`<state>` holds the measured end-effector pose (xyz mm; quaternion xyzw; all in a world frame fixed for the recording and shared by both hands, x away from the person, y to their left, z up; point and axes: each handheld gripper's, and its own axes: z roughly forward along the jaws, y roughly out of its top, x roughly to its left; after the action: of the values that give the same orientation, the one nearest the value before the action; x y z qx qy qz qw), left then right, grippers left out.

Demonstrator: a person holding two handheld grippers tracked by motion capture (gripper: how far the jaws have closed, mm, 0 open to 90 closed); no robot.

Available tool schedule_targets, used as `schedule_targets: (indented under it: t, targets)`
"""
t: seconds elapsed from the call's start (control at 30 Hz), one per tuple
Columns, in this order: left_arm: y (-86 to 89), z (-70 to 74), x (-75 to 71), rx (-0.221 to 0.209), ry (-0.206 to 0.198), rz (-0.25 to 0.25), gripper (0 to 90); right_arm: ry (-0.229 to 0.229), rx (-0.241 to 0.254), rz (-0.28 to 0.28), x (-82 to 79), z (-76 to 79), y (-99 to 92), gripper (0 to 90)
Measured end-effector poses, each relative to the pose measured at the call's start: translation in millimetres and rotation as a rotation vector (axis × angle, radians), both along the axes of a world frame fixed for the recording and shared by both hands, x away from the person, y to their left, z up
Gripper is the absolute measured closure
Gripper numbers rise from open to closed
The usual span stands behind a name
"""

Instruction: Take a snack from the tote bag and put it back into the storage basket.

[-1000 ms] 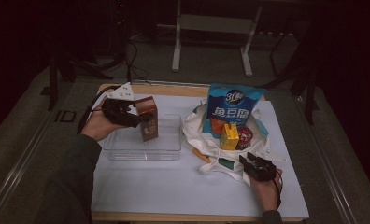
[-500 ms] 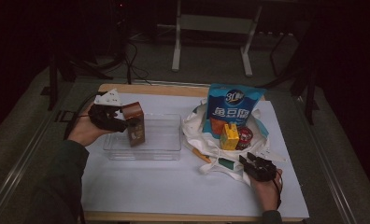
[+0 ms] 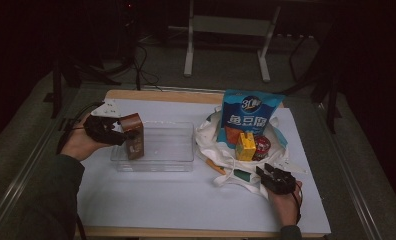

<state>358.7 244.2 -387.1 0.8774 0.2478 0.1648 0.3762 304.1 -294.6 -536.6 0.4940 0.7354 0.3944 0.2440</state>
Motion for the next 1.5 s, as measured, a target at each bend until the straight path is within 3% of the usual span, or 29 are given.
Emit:
schedule_targets:
  t: [0.1, 0.27, 0.5, 0.9, 1.03, 1.3, 1.5]
  targets:
    - [0.9, -0.2, 0.6, 0.016, 0.007, 0.003, 42.7, -0.001, -0.002, 0.000, -0.1, 0.0, 0.1, 59.2]
    - [-5.4, 1.7, 3.4, 0.078, 0.015, -0.014, 42.8, -0.001, -0.002, 0.000, -0.1, 0.0, 0.2, 59.2]
    - [-24.7, 1.5, 5.6, 0.149, 0.029, -0.085, 42.8, -0.001, -0.001, 0.000, 0.0, 0.0, 0.0, 59.2]
    - [-54.6, 4.6, 7.9, 0.162, 0.078, -0.218, 42.4, 0.000, 0.000, 0.000, 0.0, 0.0, 0.0, 59.2]
    - [-63.3, 5.2, 9.8, 0.180, 0.084, -0.226, 41.9, 0.000, 0.000, 0.000, 0.0, 0.0, 0.0, 59.2]
    - [-87.1, -4.2, 17.2, 0.144, 0.097, -0.241, 39.2, 0.000, 0.000, 0.001, 0.1, 0.0, -0.2, 59.2]
    - [-108.9, -12.1, 23.0, 0.147, 0.119, -0.258, 37.2, 0.000, 0.000, 0.000, 0.1, 0.0, -0.2, 59.2]
